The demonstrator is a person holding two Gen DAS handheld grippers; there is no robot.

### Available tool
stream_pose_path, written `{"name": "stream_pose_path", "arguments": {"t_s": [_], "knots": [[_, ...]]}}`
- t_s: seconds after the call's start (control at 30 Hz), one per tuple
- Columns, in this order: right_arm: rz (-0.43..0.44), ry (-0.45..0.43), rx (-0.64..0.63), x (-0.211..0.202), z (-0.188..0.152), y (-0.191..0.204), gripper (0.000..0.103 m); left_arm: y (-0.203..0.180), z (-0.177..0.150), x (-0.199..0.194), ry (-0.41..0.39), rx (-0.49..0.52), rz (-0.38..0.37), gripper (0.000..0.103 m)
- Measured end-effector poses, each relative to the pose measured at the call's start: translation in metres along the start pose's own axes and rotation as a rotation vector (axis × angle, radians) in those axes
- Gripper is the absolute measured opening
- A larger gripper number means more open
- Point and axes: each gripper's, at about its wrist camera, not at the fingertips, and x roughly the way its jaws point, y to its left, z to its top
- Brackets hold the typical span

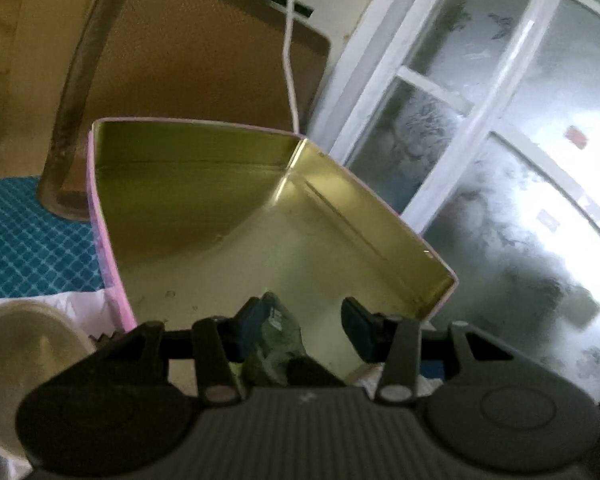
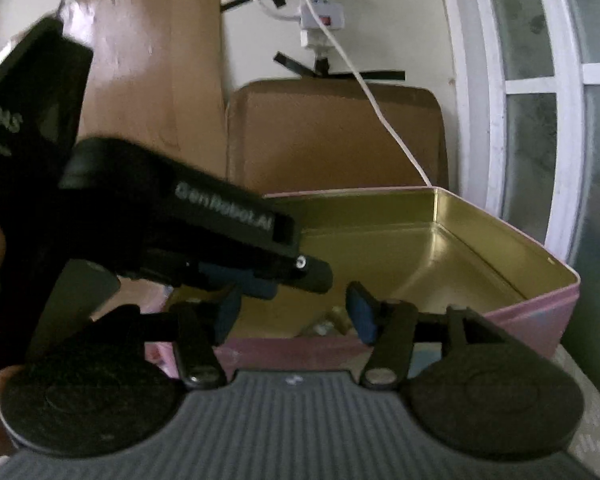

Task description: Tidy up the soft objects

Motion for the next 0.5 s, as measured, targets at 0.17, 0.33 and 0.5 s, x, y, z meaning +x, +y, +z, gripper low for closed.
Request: {"name": "stream_pose_path", "arguments": {"t_s": [0.17, 0.33, 0.5], "knots": [[0.002, -0.091, 0.027, -0.034, -0.006, 0.007, 0.059, 0.015, -0.018, -0.088, -0.128, 0.017, -0.064, 0.046], [0.168, -0.1, 0.048, -0.047, -0.005, 0.042, 0.051, 0.077, -0.078, -0.2, -0.241, -0.028, 0.036, 0.047], [0.42, 0.038, -0.074, -0.017, -0.002, 0.132, 0.051, 0.141, -0.14, -0.271, -0.263, -0.144, 0.306, 0.046]]}}
